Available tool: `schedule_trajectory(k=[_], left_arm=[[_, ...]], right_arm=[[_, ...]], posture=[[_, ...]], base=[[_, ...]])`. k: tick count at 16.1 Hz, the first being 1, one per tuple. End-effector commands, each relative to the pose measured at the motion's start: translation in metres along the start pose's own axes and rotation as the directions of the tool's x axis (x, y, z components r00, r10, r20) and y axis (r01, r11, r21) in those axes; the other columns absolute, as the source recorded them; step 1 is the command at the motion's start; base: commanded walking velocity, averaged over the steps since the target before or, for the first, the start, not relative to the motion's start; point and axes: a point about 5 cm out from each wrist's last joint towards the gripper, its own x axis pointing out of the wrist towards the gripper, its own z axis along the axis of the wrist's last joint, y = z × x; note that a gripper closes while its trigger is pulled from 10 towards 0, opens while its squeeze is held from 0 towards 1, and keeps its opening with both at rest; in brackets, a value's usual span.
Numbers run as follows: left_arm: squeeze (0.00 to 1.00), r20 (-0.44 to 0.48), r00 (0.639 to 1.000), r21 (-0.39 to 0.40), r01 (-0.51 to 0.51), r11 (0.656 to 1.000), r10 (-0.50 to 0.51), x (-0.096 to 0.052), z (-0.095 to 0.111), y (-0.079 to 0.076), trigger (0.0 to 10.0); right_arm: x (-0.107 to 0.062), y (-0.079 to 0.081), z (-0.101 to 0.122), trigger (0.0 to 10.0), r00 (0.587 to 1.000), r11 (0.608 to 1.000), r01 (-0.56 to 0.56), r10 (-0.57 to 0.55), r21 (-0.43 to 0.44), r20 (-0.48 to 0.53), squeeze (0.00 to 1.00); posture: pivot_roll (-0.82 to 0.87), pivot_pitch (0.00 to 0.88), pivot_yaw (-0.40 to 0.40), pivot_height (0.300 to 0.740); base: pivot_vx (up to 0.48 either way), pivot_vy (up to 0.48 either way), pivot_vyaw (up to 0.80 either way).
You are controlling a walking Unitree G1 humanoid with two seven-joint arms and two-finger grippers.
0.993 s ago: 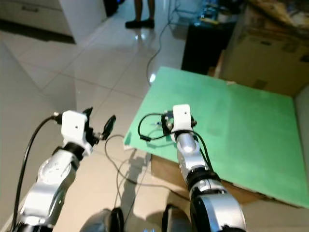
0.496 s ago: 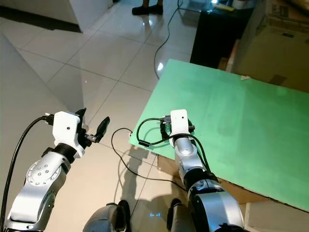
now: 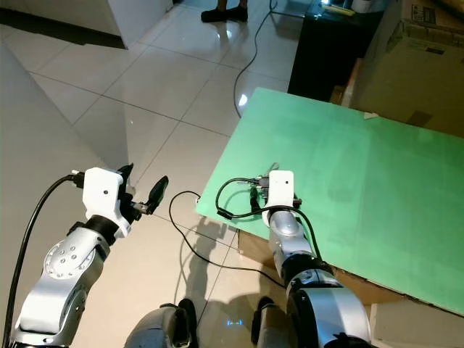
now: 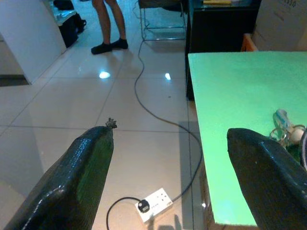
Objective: Hang keys on a hook
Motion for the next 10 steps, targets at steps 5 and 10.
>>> schedule_trajectory(k=[5,10], left_arm=[[0.0,-0.006,1.0,-0.007,-0.003,1.0,0.003,-0.0011,-0.0004,0.0007,10.0],[0.0,-0.01,1.0,-0.01,-0.005,1.0,0.005,-0.0052,-0.001,-0.0006,10.0]], right_arm=[[0.002,0.0099,0.0069,10.0,0.998,0.992,-0.053,0.054,-0.118,0.009,0.0],[0.0013,0.0134,0.0016,10.0,0.997,0.988,-0.075,0.073,-0.135,-0.026,0.0]], posture=[[0.01,0.257,0.066,0.74],[0.02,0.269,0.057,0.74]], base=[[0.0,0.0,0.0],[0.0,0.0,0.0]])
